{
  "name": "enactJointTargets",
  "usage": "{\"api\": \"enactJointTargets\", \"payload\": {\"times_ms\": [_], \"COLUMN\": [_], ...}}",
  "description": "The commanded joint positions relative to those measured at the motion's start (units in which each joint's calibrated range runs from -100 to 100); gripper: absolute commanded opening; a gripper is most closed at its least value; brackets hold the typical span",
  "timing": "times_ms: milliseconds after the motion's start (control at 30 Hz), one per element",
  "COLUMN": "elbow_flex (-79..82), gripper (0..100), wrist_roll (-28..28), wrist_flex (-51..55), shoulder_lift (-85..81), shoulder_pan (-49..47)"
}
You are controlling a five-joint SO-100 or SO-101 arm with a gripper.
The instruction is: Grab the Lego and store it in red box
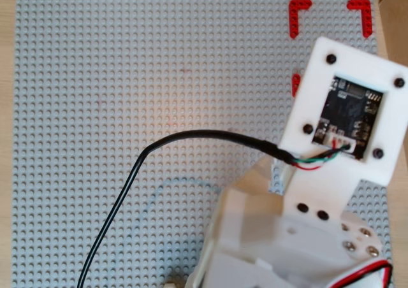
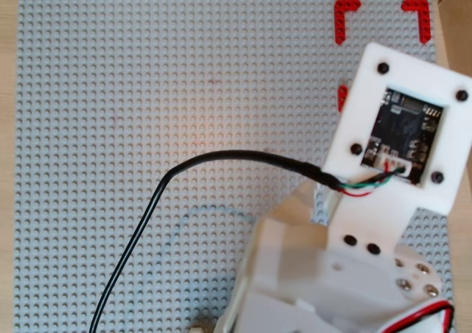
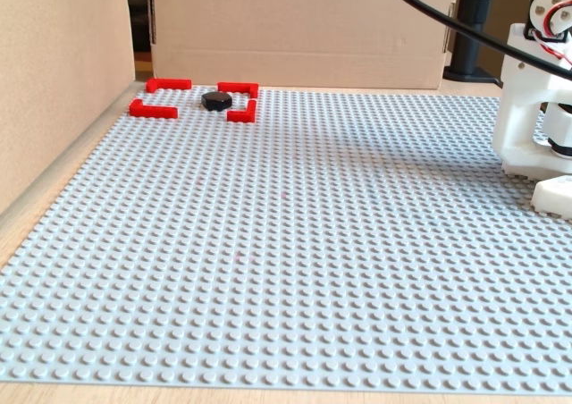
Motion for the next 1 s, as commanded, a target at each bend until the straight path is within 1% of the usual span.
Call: {"api": "enactJointTargets", "payload": {"times_ms": [0,133,500,867,967], "elbow_flex": [4.95,9.22,10.31,9.58,9.58], "gripper": [2,2,2,2,2], "wrist_roll": [0.24,0.24,0.24,-0.18,-0.18], "wrist_flex": [0.32,0.41,0.32,0.76,0.76], "shoulder_lift": [-10.81,-21.91,-47.42,-47.67,-47.67], "shoulder_pan": [-0.2,-0.2,-0.2,-0.72,-6.08]}}
